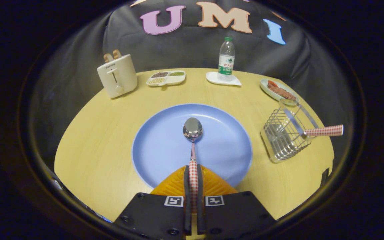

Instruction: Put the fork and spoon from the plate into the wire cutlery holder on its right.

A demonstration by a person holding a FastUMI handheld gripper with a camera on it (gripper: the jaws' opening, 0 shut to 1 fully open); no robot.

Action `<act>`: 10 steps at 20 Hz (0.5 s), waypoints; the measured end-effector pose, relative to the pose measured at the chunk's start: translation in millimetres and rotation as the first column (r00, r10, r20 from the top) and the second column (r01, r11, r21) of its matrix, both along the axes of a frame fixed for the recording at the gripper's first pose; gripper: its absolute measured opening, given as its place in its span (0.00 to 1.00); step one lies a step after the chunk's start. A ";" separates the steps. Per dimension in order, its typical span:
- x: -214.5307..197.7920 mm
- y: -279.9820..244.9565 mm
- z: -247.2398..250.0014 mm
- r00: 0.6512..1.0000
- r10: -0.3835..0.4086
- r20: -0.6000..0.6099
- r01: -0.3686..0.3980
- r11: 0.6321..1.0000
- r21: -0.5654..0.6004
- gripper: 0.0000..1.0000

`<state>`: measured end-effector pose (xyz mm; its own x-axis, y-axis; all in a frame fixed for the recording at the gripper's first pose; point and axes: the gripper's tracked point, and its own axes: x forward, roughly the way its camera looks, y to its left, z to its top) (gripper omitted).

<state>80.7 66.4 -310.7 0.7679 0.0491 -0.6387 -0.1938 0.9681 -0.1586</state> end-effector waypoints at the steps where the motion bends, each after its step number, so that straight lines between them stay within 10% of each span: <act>1: 1.2 -0.4 11.6 1.000 0.017 0.016 -0.017 1.000 -0.010 0.10; 10: 8.4 -35.2 154.4 0.991 0.131 0.016 -0.131 0.991 0.012 0.10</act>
